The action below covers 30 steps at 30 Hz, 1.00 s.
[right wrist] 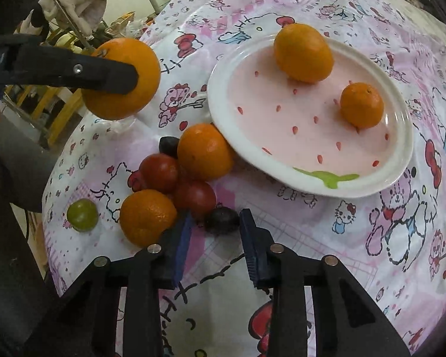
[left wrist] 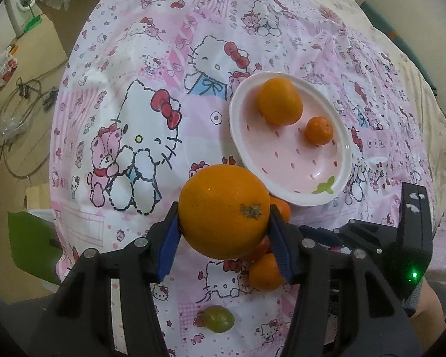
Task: Organize fruits
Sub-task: 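Grasp the dark grape with the right tool while the left tool lifts the orange, then lower the orange and grape onto the plate and open both tools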
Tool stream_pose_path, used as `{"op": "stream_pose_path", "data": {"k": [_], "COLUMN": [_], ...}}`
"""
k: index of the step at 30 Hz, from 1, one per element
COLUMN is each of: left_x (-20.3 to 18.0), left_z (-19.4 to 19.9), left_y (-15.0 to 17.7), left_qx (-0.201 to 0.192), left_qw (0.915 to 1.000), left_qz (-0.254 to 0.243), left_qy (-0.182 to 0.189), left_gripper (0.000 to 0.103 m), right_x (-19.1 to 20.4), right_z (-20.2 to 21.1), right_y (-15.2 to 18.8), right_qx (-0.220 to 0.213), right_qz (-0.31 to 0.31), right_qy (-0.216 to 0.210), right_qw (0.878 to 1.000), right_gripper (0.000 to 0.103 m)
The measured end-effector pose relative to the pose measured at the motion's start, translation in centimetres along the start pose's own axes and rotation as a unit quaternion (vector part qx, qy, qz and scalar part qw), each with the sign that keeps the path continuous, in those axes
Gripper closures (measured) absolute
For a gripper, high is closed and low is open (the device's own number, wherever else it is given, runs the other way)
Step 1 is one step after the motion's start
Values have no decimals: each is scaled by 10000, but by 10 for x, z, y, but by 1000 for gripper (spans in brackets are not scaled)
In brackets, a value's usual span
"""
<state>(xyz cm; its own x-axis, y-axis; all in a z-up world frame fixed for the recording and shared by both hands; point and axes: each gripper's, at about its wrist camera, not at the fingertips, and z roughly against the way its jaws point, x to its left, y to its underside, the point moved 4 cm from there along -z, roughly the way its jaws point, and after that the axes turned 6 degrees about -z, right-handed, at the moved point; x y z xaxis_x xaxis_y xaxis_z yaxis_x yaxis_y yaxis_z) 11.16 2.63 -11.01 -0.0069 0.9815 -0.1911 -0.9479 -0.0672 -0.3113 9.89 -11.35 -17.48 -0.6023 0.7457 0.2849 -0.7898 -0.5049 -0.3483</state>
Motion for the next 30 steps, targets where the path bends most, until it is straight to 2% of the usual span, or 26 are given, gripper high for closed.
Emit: {"op": "stream_pose_path", "data": {"k": [3,10,21,26,30], "left_x": [2,-2,-14,-24,-32], "left_z": [0,2,10,18,28], "left_y": [0,-2,-6,-15,-31], "left_qx": [8,-75,-400,-367,-536], "left_qw": [10000,9999,9989,9987,9967], "left_qz": [31,-7,-185,-340,-583], "left_qy": [-49,-84,-177,16,-198], "left_gripper": [52,52,52,52,52], "right_x": [1,1,-11,-16,-28], "right_z": [3,15,70,93,116], "right_y": [3,6,8,3,-11], "right_qx": [-5,-118,-682,-926,-1253], "right_qz": [103,-21,-488,-665,-996], "right_qy": [120,118,278,250,282], "right_qw": [9999,9999,9961,9932,9867], "right_gripper": [78,79,79,79,79]}}
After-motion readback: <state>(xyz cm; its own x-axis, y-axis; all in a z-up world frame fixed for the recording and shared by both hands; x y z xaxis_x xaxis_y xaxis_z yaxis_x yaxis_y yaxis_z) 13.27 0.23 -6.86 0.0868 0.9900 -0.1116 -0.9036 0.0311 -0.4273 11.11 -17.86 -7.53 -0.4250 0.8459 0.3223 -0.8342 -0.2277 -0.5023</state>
